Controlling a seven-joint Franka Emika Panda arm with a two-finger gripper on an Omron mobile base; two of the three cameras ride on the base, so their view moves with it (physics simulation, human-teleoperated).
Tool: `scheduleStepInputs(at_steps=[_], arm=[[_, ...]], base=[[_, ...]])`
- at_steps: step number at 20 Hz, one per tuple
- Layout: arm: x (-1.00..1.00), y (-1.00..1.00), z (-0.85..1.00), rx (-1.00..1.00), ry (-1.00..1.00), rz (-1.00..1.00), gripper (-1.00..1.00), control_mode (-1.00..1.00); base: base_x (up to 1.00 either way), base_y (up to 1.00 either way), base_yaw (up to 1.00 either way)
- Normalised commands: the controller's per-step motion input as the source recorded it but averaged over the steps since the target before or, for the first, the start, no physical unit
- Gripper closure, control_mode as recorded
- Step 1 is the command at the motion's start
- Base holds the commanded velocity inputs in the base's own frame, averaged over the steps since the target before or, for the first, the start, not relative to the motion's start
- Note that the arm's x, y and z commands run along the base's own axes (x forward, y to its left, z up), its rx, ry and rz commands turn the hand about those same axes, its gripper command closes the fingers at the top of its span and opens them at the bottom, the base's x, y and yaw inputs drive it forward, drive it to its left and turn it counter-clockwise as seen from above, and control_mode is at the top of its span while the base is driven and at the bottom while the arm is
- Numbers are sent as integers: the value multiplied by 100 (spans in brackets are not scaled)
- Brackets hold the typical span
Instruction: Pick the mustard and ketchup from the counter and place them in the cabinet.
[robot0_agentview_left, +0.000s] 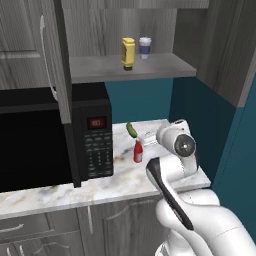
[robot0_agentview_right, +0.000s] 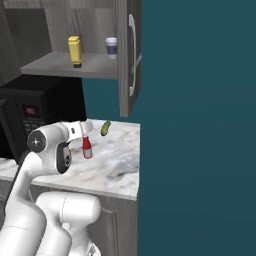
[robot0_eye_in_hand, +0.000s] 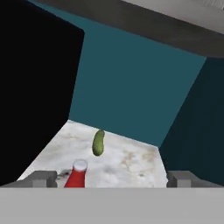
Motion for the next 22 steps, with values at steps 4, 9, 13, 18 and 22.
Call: scheduleStepInputs(at_steps=[4, 9, 13, 18, 22], arm=[[0, -11, -71, -4, 10, 1, -100, -100], [12, -14, -67, -1, 19, 2, -100, -100], [18, -8, -83, 0, 22, 3, -100, -100], [8, 0, -44, 0, 11, 1, -100, -100], [1, 0, -27, 6, 3, 0, -100, -100]], base=[[0, 0, 0], [0, 0, 0], [0, 0, 0], [0, 0, 0], [0, 0, 0]])
